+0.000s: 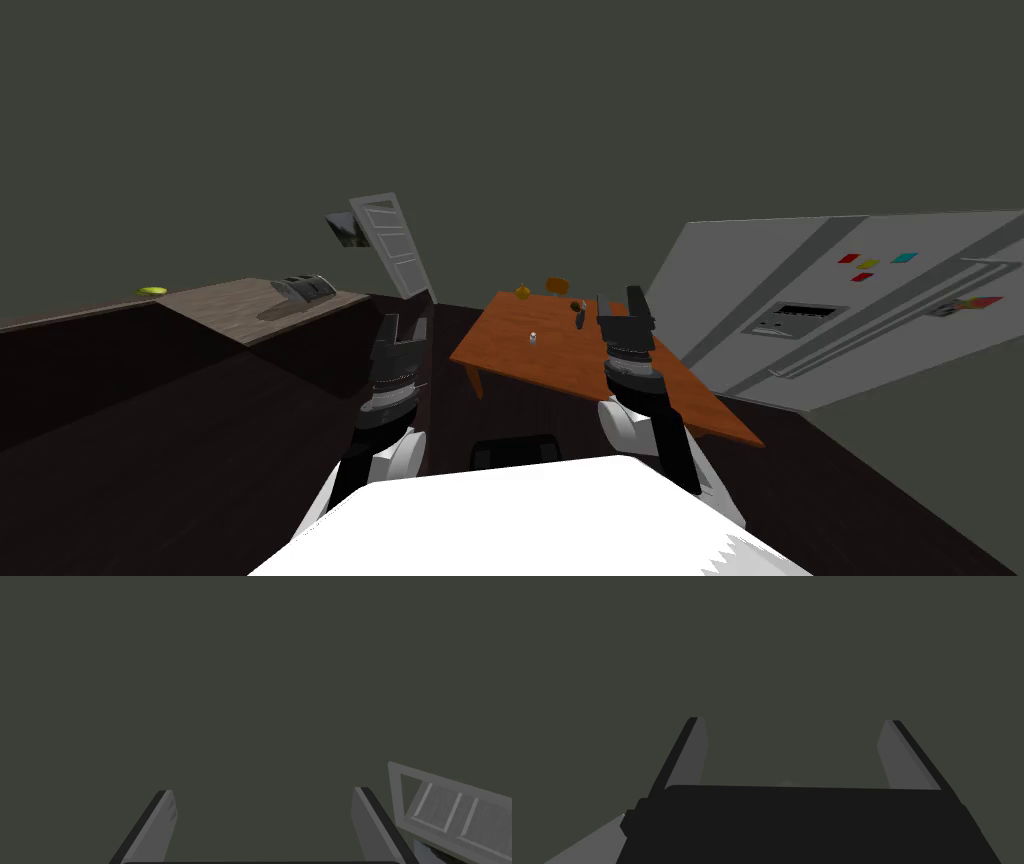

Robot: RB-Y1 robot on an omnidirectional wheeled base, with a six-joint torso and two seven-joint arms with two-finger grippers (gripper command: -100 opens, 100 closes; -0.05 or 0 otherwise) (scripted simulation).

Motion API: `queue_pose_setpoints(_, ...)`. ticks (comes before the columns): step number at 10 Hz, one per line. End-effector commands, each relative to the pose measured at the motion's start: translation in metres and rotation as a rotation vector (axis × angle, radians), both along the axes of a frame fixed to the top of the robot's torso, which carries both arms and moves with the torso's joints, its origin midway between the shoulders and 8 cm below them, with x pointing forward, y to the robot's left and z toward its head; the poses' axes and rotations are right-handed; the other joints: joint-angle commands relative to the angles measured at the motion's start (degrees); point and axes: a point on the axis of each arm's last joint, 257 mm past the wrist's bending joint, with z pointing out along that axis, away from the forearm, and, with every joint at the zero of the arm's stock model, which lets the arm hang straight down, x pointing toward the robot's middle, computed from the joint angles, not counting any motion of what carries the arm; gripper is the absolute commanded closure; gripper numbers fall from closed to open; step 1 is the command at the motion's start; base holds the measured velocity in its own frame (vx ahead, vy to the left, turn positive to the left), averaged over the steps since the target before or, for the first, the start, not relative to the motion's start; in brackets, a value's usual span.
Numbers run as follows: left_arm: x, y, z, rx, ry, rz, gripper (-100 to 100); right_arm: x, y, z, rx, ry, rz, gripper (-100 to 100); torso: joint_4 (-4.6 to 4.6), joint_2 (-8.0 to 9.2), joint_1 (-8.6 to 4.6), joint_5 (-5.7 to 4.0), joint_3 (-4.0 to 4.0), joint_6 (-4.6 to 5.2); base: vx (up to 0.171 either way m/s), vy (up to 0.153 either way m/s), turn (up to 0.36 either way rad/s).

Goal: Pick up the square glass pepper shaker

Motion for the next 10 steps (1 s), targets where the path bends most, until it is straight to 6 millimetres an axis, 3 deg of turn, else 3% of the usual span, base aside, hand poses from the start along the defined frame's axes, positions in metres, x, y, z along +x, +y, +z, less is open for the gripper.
queue_pose_setpoints(1, 0.000, 0.000, 0.000, 0.000, 0.000, 0.000, 0, 0.009, 0.004, -0.010, -0.055, 0.037, 0.002, -100, 0.00, 0.00, 0.00, 0.00, 0.00, 0.00, 0.005, 0.017, 0.061)
queue_pose_setpoints(5, 0.000, 0.000, 0.000, 0.000, 0.000, 0.000, 0, 0.036, 0.002, -0.044, -0.168, 0.143, -0.034, -100, -0.02, -0.07, 0.12, 0.03, -0.04, -0.01, 0.015, 0.033, 0.063)
queue_pose_setpoints(10, 0.000, 0.000, 0.000, 0.000, 0.000, 0.000, 0, 0.078, -0.019, -0.108, -0.326, 0.325, -0.137, -100, -0.02, -0.10, 0.18, 0.04, -0.06, -0.01, 0.022, 0.048, 0.108)
